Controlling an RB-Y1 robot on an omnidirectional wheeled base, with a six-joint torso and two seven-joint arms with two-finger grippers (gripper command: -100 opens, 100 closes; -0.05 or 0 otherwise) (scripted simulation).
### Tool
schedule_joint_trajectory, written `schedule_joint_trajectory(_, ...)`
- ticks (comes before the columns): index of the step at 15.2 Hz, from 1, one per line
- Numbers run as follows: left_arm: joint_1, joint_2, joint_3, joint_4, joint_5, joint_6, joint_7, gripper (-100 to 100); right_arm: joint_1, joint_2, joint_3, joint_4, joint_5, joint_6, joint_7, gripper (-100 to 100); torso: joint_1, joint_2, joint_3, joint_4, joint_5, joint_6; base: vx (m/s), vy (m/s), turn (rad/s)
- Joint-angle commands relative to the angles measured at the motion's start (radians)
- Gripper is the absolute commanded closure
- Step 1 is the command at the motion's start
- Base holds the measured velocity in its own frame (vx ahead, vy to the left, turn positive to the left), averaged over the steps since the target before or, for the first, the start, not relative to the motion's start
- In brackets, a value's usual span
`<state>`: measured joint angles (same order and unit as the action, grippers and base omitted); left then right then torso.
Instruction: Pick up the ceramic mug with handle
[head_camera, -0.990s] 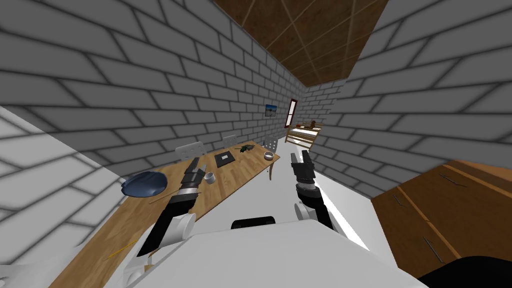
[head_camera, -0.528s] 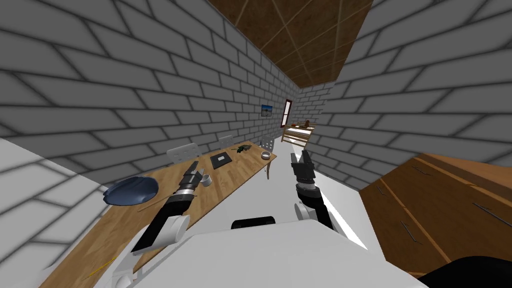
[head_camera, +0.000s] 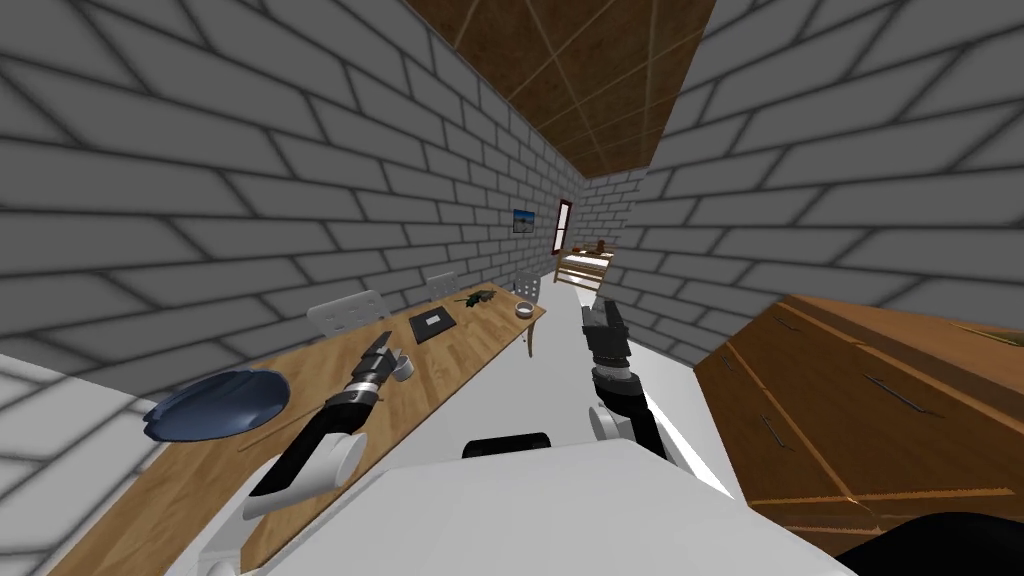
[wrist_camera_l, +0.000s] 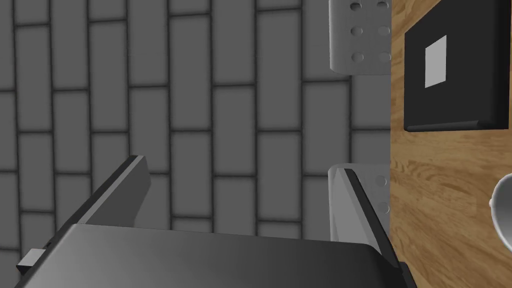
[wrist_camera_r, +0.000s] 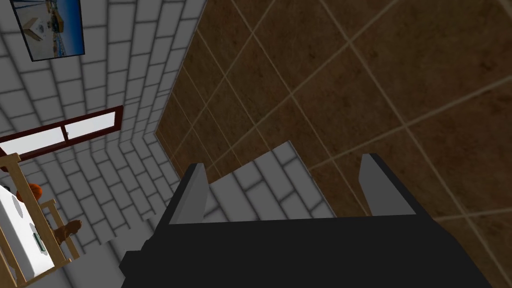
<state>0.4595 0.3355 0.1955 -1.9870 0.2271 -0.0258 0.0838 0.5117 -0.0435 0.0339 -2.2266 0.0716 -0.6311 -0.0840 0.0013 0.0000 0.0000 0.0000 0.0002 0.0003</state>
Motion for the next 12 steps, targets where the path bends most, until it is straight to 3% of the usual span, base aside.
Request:
schedule_joint_trajectory(1, 0.001, 0.030, 0.028, 0.039, 0.029, 0.050, 0.027, -100, 0.000, 0.000, 0.000, 0.000, 0.000, 0.000, 0.000, 0, 0.000, 0.000, 0.000, 0.000, 0.000, 0.000, 0.001, 0.008, -0.231)
schedule_joint_trajectory(3, 0.001, 0.030, 0.028, 0.039, 0.029, 0.086, 0.027, -100, 0.000, 0.000, 0.000, 0.000, 0.000, 0.000, 0.000, 0, 0.000, 0.000, 0.000, 0.000, 0.000, 0.000, 0.001, 0.012, -0.122)
schedule_joint_trajectory(4, 0.000, 0.049, 0.049, 0.066, 0.050, 0.120, 0.045, -100, 0.000, 0.000, 0.000, 0.000, 0.000, 0.000, 0.000, 0, 0.001, 0.000, 0.000, 0.000, 0.000, 0.000, 0.003, 0.008, -0.135)
schedule_joint_trajectory(6, 0.000, 0.049, 0.049, 0.066, 0.050, 0.147, 0.045, -100, 0.000, 0.000, 0.000, 0.000, 0.000, 0.000, 0.000, 0, 0.000, 0.000, 0.000, 0.000, 0.000, 0.000, 0.004, 0.010, -0.116)
schedule_joint_trajectory(7, 0.000, 0.068, 0.070, 0.093, 0.072, 0.177, 0.063, -100, 0.000, 0.000, 0.000, 0.000, 0.000, 0.000, 0.000, 0, 0.000, 0.000, 0.000, 0.000, 0.000, 0.000, 0.006, 0.008, -0.166)
schedule_joint_trajectory(9, 0.000, 0.068, 0.070, 0.093, 0.072, 0.209, 0.063, -100, 0.000, 0.000, 0.000, 0.000, 0.000, 0.000, 0.000, 0, 0.001, 0.000, 0.000, 0.000, 0.000, 0.000, 0.004, 0.013, -0.127)
schedule_joint_trajectory(10, -0.001, 0.085, 0.091, 0.120, 0.094, 0.232, 0.081, -100, 0.000, 0.000, 0.000, 0.000, 0.000, 0.000, 0.000, 0, 0.000, 0.000, 0.000, 0.000, 0.000, 0.000, 0.005, 0.009, -0.175)
schedule_joint_trajectory(12, -0.001, 0.085, 0.091, 0.120, 0.094, 0.269, 0.081, -100, 0.000, 0.000, 0.000, 0.000, 0.000, 0.000, 0.000, 0, 0.001, 0.000, 0.000, 0.000, 0.000, 0.000, 0.005, 0.015, -0.128)
